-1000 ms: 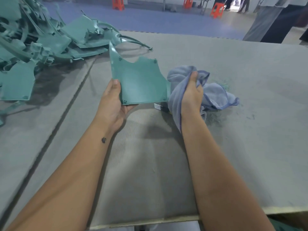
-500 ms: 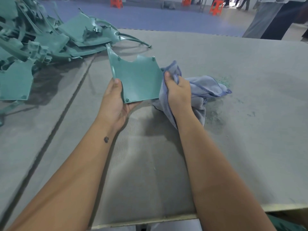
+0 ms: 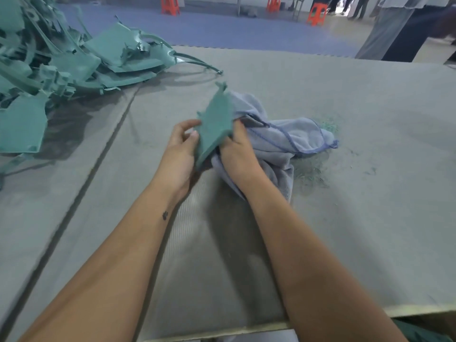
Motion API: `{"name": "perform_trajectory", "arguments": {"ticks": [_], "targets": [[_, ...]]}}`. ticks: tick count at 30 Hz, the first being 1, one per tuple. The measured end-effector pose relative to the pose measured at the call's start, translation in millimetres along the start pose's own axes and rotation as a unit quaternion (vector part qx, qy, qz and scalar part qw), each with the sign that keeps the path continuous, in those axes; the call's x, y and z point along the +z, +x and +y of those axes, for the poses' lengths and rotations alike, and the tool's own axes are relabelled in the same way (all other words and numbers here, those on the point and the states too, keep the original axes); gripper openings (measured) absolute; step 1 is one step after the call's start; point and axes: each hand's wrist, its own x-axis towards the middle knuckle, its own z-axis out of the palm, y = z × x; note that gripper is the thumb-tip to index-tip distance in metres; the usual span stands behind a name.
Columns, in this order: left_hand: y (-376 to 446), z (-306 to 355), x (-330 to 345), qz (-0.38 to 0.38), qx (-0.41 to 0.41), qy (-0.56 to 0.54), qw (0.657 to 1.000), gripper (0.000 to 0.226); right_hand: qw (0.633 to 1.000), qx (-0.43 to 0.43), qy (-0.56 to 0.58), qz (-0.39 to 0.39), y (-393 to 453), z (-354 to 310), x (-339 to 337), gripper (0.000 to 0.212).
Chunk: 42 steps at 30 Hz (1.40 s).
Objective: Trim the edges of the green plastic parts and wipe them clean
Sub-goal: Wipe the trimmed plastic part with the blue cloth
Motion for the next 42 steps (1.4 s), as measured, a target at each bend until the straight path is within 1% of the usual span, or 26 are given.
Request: {"name": "perform_trajectory", "arguments": {"ticks": [1,2,4,6,9,11,12,14,16,17,19,21,24,26,27,29,31,32,33,35,38,40,42], "targets": [[-0.5,-0.1,1.0,-0.012,0.007,0.007,1.0,0.023,0.998,-0.016,-0.056,0.011,-0.3,1.5,4.0,0.039],[-1.3,0.6,1.9,-0.032,0.01,-0.006,0.999,0.032,0.994,-0.034,-0.104,0.018,2.1,3.8,6.9,0.041],[-6.4,5.0,2.4,-0.093,-0.006,-0.098,0.991,0.055,0.984,-0.074,-0.159,0.033,4.0,4.5,7.9,0.042],[-8.4,8.1,0.7,-0.123,-0.005,-0.178,0.976,0.064,0.979,-0.094,-0.179,0.035,5.5,4.6,7.1,0.041],[-9.5,10.7,-4.1,-0.142,0.022,-0.221,0.965,0.074,0.969,-0.11,-0.222,-0.005,1.8,4.7,7.9,0.036],[-7.7,12.2,-6.9,-0.157,0.012,-0.237,0.959,0.078,0.964,-0.124,-0.232,-0.04,-3.8,2.6,8.5,0.024],[-6.3,13.3,-8.6,-0.157,-0.003,-0.252,0.955,0.078,0.964,-0.139,-0.22,-0.057,-7.5,1.5,8.9,0.017],[-3.3,15.4,-12.6,-0.14,-0.036,-0.289,0.946,0.076,0.963,-0.173,-0.185,-0.088,-13.8,-1.0,9.5,0.019],[0.1,16.0,-16.3,-0.099,-0.047,-0.3,0.948,0.07,0.957,-0.188,-0.182,-0.124,-15.8,-1.6,12.0,0.024],[1.0,16.5,-16.9,-0.082,-0.047,-0.298,0.95,0.066,0.951,-0.184,-0.202,-0.146,-14.7,-0.3,13.8,0.026],[1.0,17.3,-18.2,-0.066,-0.044,-0.293,0.953,0.063,0.929,-0.16,-0.287,-0.168,-8.8,5.1,16.6,0.035],[-0.7,17.5,-20.5,-0.068,-0.049,-0.279,0.957,0.066,0.91,-0.134,-0.36,-0.157,-2.1,9.6,15.9,0.046],[-2.1,19.3,-26.0,-0.103,-0.069,-0.242,0.962,0.067,0.916,-0.074,-0.371,-0.138,5.0,11.9,14.6,0.051],[-2.0,19.9,-29.1,-0.11,-0.07,-0.237,0.963,0.066,0.913,-0.057,-0.384,-0.121,6.1,12.9,16.3,0.051],[-1.8,19.5,-29.2,-0.105,-0.069,-0.229,0.965,0.065,0.91,-0.066,-0.394,-0.112,4.8,13.3,17.5,0.049],[-1.4,18.1,-27.7,-0.079,-0.07,-0.223,0.969,0.062,0.907,-0.115,-0.39,-0.111,-0.3,11.6,19.8,0.04],[-0.9,17.7,-27.6,-0.053,-0.067,-0.244,0.966,0.061,0.911,-0.17,-0.347,-0.141,-6.5,7.5,22.5,0.029],[-0.2,18.0,-28.5,-0.046,-0.061,-0.249,0.966,0.057,0.911,-0.186,-0.329,-0.164,-8.6,6.1,24.3,0.027],[0.4,17.9,-29.7,-0.048,-0.055,-0.252,0.965,0.055,0.91,-0.188,-0.319,-0.186,-9.3,5.6,26.3,0.028],[0.5,16.8,-31.1,-0.058,-0.056,-0.275,0.958,0.055,0.906,-0.162,-0.331,-0.21,-6.7,6.6,29.4,0.039],[-0.6,18.6,-32.7,-0.095,-0.073,-0.305,0.945,0.063,0.9,-0.116,-0.377,-0.187,3.8,9.2,30.0,0.05],[-1.8,21.0,-34.6,-0.12,-0.086,-0.28,0.949,0.068,0.919,-0.093,-0.35,-0.154,9.0,9.9,26.9,0.049],[-4.0,20.2,-34.7,-0.128,-0.076,-0.241,0.959,0.062,0.949,-0.086,-0.282,-0.112,10.0,10.1,20.6,0.038]]}}
